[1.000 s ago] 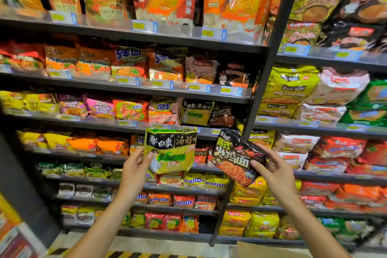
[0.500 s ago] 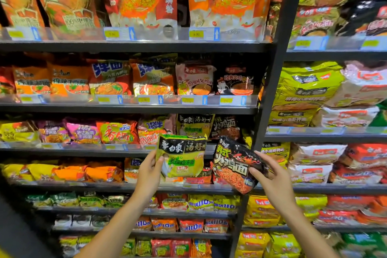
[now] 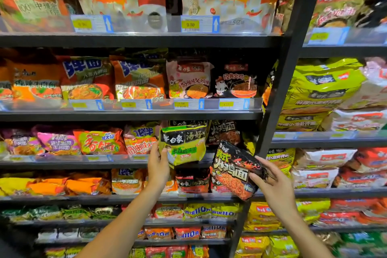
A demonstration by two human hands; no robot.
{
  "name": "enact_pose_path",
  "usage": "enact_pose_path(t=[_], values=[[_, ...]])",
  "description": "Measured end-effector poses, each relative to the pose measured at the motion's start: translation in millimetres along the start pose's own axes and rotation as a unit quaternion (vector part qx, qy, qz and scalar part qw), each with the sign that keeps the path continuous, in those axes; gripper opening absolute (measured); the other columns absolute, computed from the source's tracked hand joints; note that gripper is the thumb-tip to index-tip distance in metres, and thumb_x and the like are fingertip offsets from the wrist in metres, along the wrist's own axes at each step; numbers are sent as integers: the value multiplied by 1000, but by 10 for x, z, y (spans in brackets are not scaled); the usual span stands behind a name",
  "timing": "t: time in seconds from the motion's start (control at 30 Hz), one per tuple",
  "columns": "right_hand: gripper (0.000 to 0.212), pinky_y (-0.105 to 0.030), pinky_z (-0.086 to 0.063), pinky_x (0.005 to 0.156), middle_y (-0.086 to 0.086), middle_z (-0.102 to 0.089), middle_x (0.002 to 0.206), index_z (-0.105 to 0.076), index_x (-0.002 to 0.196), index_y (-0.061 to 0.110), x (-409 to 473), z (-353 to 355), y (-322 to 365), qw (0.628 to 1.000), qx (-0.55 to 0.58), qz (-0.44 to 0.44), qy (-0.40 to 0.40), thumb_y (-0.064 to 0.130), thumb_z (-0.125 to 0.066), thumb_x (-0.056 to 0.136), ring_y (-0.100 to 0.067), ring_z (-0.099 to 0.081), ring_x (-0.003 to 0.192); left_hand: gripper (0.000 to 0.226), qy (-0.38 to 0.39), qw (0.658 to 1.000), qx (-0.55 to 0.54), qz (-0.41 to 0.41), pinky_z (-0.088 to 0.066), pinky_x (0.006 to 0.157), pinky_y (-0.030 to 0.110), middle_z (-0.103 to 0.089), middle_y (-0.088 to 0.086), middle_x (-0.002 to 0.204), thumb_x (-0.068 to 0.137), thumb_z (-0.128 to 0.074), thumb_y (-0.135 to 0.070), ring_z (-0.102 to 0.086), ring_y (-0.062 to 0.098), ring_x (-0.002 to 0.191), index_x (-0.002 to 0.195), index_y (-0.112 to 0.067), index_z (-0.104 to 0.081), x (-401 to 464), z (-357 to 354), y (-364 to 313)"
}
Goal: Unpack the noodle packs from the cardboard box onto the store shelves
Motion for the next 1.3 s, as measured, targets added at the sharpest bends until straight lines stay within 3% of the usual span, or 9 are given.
enact_pose_path(t=[0.2,0.33,0.57,0.7,0.8,0.9,1.0,1.17,1.3], values=[[51,-45,-51,103,10,-66,127,-64,121,40,101,-57,-53,1000,0,-1,2,7,-76,84,-18,-57,127,14,-37,998,13,-55,-40,66,21,-52,-1,84,104,-40,-8,-50,1,69,108,-6,-53,333,-218,-39],[51,-20,-56,88,13,-67,121,-64,117,39,129,-82,-67,1000,15,0,4,2,-74,84,-9,-62,118,17,-60,996,23,-61,-38,62,13,-51,-5,85,103,-38,-4,-49,-2,68,115,-9,-50,485,-340,-30],[49,-37,-59,91,9,-69,121,-65,121,36,159,-57,-170,1000,27,-14,-3,4,-74,85,-7,-64,116,31,8,995,92,-31,-42,92,36,-53,7,123,106,-36,-10,-52,19,109,133,3,-42,583,-585,245],[49,-47,-57,94,6,-69,122,-65,120,38,168,-54,-179,999,35,-13,-1,5,-75,85,-11,-63,119,9,35,982,178,-49,-35,64,36,-44,6,81,104,-39,-10,-39,16,68,97,-7,-44,632,-643,314],[50,-47,-56,96,11,-68,123,-65,119,43,199,-76,-135,999,34,-7,-2,7,-75,85,-11,-61,122,20,66,963,260,-38,-36,56,38,-38,3,77,101,-47,-7,-39,19,67,85,-13,-36,685,-632,372],[51,-45,-54,100,11,-67,126,-65,121,43,257,-96,-67,1000,23,7,-11,6,-74,86,-9,-60,123,16,81,960,260,-68,-45,78,38,-46,4,110,98,-52,-6,-47,19,92,111,-9,-42,563,-612,369],[49,-37,-53,102,17,-63,128,-62,127,34,363,-149,54,999,10,29,-17,4,-71,89,1,-57,122,68,54,963,241,-111,-27,114,29,-9,-8,159,99,-51,-13,-11,9,147,155,-13,-12,286,-561,355],[46,-21,-46,103,19,-59,132,-58,133,32,560,-291,209,996,-26,71,-51,8,-64,95,11,-50,123,62,84,899,315,-293,-18,119,33,-16,-7,161,96,-52,-13,-7,17,151,153,-24,-29,-55,-777,219],[45,4,-36,87,23,-56,131,-54,138,28,720,-445,278,994,-38,81,-63,7,-59,98,28,-45,111,56,161,806,481,-303,-4,123,49,-7,-4,165,103,-32,-41,8,24,152,156,-32,-18,34,-1040,382]])
Point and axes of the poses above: each hand's wrist, its own x-axis towards the middle knuckle, its own z-axis out of the back of the hand, y = z × x, the point moved 5 cm from there along x, towards the middle knuckle
